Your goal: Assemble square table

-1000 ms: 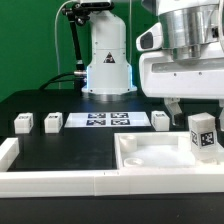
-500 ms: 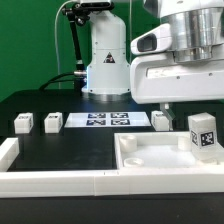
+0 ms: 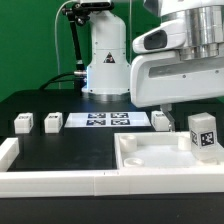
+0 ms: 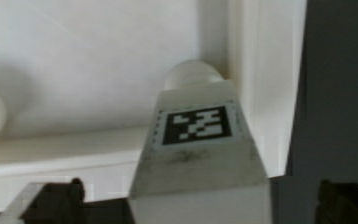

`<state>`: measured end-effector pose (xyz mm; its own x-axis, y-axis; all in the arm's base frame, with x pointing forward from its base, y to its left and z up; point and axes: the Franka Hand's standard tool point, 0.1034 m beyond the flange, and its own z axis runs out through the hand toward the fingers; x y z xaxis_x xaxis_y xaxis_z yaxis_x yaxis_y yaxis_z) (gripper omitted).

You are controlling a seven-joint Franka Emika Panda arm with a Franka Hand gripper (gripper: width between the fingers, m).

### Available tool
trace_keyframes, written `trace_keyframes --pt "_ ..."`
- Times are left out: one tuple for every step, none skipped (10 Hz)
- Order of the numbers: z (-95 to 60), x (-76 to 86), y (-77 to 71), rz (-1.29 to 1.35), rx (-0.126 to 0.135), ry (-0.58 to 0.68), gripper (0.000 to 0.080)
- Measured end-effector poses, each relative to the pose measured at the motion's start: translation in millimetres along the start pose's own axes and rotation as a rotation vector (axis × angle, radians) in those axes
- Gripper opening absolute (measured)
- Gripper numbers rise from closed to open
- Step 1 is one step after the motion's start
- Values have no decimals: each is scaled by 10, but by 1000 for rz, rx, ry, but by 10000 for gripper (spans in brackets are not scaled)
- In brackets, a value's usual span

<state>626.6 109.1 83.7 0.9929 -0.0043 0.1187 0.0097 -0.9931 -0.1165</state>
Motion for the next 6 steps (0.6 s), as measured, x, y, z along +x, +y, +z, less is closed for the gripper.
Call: trace_keyframes --pt "1 -1 -11 -56 -2 0 649" --pt "2 -2 -15 -59 -2 0 649" --pt "5 -4 -9 -57 -2 -1 535" --pt "5 -4 -8 -57 -2 -1 535" --pt "6 -4 -7 -57 -2 -1 356" --pt "7 -4 -7 -57 -2 -1 289"
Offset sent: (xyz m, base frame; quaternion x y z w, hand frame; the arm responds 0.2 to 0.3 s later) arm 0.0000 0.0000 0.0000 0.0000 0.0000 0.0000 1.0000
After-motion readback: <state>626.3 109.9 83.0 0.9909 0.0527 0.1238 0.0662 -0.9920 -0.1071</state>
